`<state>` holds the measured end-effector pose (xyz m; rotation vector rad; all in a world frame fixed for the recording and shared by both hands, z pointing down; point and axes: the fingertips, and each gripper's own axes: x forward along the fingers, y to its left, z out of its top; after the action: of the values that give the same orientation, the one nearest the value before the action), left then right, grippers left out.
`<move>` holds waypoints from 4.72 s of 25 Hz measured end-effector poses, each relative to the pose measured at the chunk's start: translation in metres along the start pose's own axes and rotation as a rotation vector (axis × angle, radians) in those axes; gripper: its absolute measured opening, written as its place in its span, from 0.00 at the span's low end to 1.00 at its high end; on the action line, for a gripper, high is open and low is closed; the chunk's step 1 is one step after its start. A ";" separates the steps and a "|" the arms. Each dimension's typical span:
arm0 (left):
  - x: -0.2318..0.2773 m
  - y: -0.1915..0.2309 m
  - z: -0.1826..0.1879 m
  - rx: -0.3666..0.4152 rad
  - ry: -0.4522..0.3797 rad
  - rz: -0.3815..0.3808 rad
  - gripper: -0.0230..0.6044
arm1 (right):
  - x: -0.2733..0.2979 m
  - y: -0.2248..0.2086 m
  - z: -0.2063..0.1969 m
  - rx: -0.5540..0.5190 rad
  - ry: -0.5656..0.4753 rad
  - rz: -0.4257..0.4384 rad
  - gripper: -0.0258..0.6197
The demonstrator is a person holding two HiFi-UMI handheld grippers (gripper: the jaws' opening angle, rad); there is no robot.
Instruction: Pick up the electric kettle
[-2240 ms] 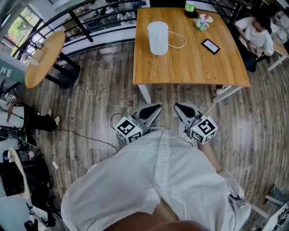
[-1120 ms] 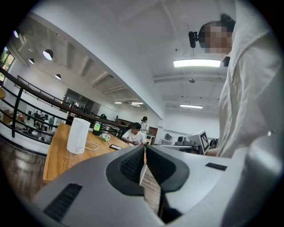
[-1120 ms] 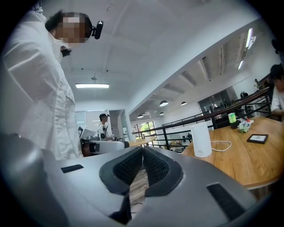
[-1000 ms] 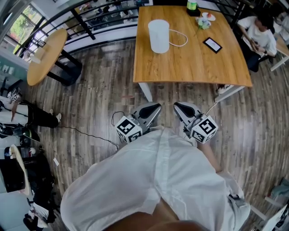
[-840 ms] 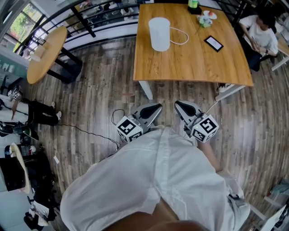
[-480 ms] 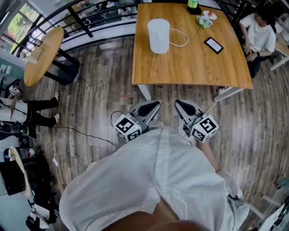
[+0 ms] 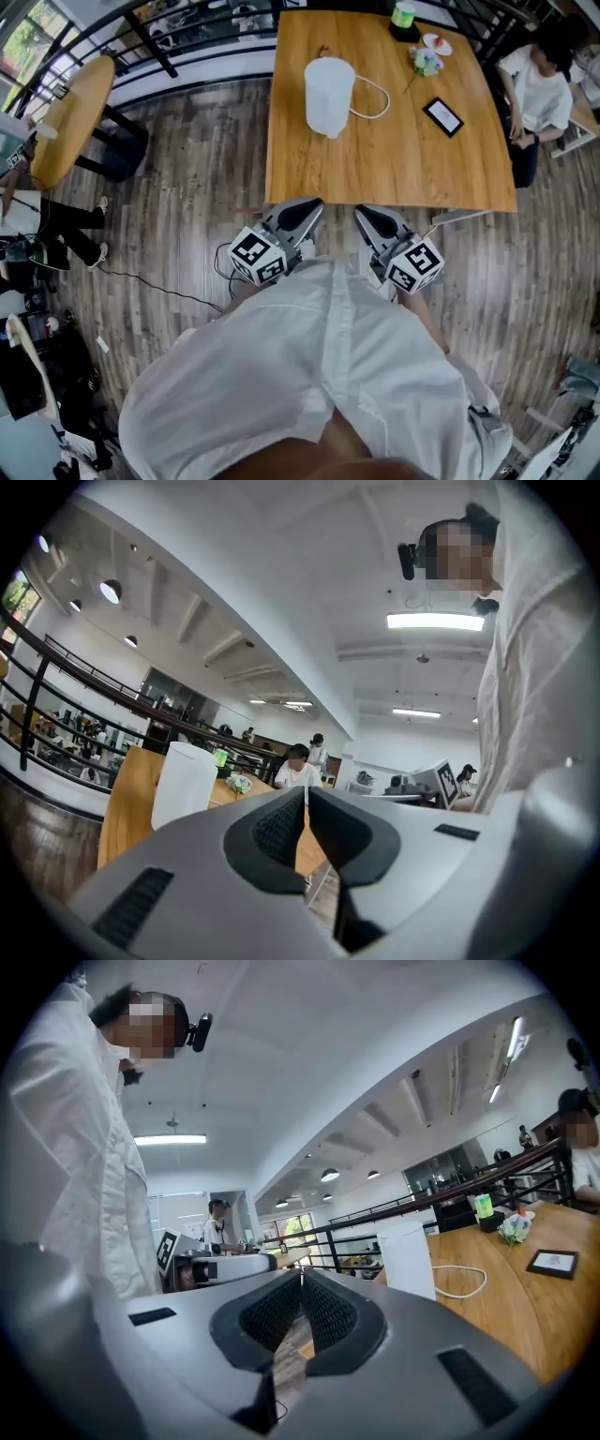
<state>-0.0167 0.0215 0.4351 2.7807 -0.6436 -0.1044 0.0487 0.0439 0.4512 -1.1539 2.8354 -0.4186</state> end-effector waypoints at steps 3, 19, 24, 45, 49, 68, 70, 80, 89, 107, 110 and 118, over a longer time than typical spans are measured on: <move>0.012 0.029 0.013 -0.008 -0.006 -0.001 0.06 | 0.026 -0.016 0.010 -0.004 0.010 0.003 0.06; 0.044 0.145 0.048 0.016 -0.007 -0.060 0.06 | 0.122 -0.081 0.033 -0.043 0.022 -0.047 0.06; 0.054 0.149 0.043 0.022 0.013 -0.074 0.06 | 0.126 -0.100 0.035 -0.032 0.019 -0.067 0.06; 0.077 0.155 0.041 0.022 0.015 -0.077 0.06 | 0.135 -0.123 0.044 -0.050 0.003 -0.007 0.07; 0.076 0.155 0.042 0.025 0.021 -0.076 0.06 | 0.137 -0.122 0.043 -0.041 0.002 -0.001 0.07; 0.066 0.157 0.043 0.035 0.027 -0.065 0.06 | 0.148 -0.133 0.033 -0.022 0.008 -0.038 0.31; 0.063 0.157 0.043 0.037 0.027 -0.057 0.06 | 0.148 -0.138 0.028 -0.022 0.017 -0.052 0.33; 0.046 0.163 0.043 0.040 0.031 -0.004 0.06 | 0.156 -0.167 0.014 -0.018 0.027 -0.089 0.37; 0.030 0.173 0.040 0.030 0.042 0.061 0.06 | 0.173 -0.190 -0.004 -0.062 0.091 -0.077 0.38; 0.028 0.188 0.034 0.008 0.040 0.188 0.06 | 0.204 -0.203 -0.026 -0.070 0.173 0.238 0.38; 0.032 0.190 0.031 0.001 0.041 0.201 0.06 | 0.206 -0.203 -0.026 -0.053 0.166 0.313 0.38; 0.045 0.191 0.026 -0.010 0.053 0.219 0.06 | 0.209 -0.192 -0.030 -0.146 0.229 0.494 0.38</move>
<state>-0.0600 -0.1688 0.4650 2.6729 -0.9252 0.0108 0.0239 -0.2252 0.5422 -0.4004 3.2458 -0.3288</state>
